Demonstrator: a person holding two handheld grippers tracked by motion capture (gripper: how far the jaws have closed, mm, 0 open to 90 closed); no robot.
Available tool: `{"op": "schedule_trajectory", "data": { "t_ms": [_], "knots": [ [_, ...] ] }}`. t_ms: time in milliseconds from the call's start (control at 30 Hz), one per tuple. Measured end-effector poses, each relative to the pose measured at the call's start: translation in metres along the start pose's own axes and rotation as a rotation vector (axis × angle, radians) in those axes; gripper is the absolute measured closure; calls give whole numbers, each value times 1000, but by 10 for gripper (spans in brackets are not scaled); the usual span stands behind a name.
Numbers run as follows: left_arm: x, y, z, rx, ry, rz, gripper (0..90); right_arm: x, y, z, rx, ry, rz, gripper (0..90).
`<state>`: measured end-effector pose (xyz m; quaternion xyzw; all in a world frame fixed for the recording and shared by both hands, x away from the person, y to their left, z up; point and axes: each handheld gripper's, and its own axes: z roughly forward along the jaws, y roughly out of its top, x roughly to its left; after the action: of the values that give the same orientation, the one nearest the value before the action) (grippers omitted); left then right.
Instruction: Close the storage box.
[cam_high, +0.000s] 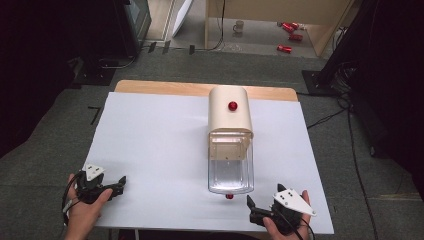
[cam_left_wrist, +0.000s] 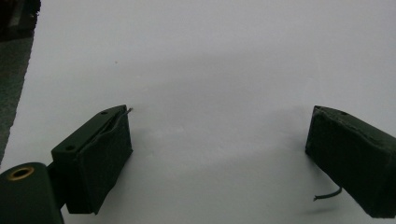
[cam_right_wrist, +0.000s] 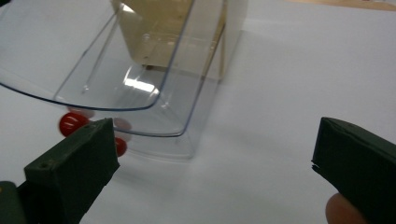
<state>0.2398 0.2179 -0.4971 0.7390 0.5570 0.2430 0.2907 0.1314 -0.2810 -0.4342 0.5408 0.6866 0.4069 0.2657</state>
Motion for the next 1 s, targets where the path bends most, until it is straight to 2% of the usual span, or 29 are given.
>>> {"op": "schedule_trajectory", "data": {
  "t_ms": [100,267,533,633,667,700,733,800,967,1000],
  "knots": [
    [0,0,0,1,1,1,68,9,0,3,12,33,-17,0],
    [-1,0,-1,1,10,-7,68,23,-2,9,27,55,-48,0],
    [-3,-1,-1,2,21,-18,69,37,-6,19,40,64,-58,0],
    [-3,-1,-1,3,20,-18,69,39,-7,21,42,61,-50,11],
    [-3,-1,-1,3,20,-18,69,41,-9,22,33,41,-36,86],
    [-3,-1,-1,3,19,-18,69,42,-9,22,25,30,-28,119],
    [-3,-1,-1,3,19,-18,69,42,-9,22,25,30,-28,119],
    [-3,-1,-1,3,20,-18,69,44,-9,22,18,31,3,139],
    [-3,-1,-1,2,20,-18,69,50,-11,23,14,11,3,187],
    [-3,-1,-1,3,20,-18,69,53,-12,23,11,-4,-10,188]
  ]
}}
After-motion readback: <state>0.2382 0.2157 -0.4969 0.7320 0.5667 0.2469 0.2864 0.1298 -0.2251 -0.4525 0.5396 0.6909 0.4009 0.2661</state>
